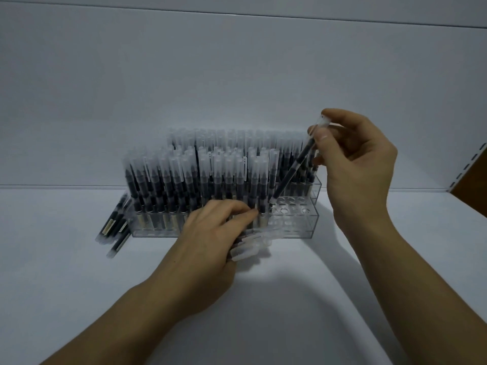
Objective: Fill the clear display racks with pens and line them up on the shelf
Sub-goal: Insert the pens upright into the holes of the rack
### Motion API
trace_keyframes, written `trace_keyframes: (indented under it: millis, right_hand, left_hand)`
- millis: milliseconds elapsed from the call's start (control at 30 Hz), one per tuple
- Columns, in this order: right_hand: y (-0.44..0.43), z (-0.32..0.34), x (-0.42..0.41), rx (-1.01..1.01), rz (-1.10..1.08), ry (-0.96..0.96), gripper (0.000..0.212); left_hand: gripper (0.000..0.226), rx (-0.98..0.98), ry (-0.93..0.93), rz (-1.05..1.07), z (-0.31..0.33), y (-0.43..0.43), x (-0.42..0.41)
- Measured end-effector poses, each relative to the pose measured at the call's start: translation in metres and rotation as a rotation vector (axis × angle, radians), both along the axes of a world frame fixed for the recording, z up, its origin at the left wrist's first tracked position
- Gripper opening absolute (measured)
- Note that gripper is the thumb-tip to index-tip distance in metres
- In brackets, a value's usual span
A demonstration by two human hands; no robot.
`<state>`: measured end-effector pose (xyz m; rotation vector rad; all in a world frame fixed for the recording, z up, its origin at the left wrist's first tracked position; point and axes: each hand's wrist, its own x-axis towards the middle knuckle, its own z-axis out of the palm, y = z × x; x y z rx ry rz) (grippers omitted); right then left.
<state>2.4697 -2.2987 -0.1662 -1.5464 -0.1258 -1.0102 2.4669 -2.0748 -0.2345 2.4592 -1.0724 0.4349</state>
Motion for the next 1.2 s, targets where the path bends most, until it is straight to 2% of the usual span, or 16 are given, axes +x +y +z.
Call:
trace_keyframes:
  millis: [167,733,1200]
  right_hand:
    - [0.003,-0.004,0.001,-0.099,-0.008,-0.002,0.020]
    - [0.016,-0.013,0.004,-0.243,0.113,0.039,0.026]
    - [0.015,-0.019,0.007,-0.276,0.117,0.088,0.023]
  left_hand:
    - [0.058,0.013,-0.005,0.069,0.002,-0.008,-0.004]
    - [0.063,0.085,-0.036,0.117,0.008,-0.007,-0.008]
    - [0.062,0.075,-0.056,0.107,0.008,-0.007,-0.009]
